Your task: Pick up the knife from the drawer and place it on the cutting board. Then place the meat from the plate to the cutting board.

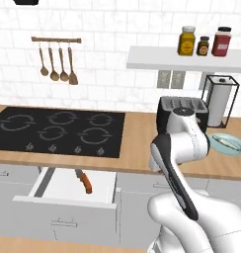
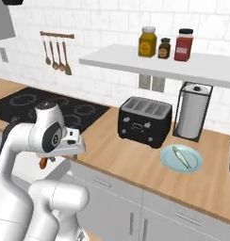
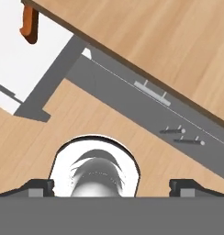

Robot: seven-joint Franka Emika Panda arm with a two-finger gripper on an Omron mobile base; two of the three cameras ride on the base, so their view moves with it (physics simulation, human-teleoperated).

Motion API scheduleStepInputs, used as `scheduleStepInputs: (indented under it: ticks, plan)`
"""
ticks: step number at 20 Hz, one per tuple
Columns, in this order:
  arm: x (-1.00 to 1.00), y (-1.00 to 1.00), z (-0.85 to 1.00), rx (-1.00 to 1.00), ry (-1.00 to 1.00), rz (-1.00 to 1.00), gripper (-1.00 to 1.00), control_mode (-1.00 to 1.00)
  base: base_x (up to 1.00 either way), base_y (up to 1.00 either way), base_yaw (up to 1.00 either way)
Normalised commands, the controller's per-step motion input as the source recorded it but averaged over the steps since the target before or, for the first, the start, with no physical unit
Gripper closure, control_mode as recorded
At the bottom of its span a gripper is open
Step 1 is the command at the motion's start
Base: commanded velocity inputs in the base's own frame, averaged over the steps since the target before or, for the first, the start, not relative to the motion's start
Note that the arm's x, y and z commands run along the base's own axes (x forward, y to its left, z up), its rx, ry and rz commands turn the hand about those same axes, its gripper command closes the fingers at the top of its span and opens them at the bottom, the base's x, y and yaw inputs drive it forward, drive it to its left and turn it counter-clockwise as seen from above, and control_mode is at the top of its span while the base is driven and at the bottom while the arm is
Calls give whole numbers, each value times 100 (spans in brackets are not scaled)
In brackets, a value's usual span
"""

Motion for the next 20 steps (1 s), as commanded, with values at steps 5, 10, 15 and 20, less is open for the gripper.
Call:
scheduleStepInputs:
  ticks: [5, 10, 15, 20]
  plan:
    - [0, 0, 0, 0, 0, 0, -100, 100, 0, 14, 29]
    - [0, 0, 0, 0, 0, 0, -100, 100, 10, 0, 30]
    - [25, 6, -9, 0, -1, 0, -100, -100, 20, -3, 5]
    - [60, 58, -20, 0, 1, -1, -100, -100, 0, 0, 0]
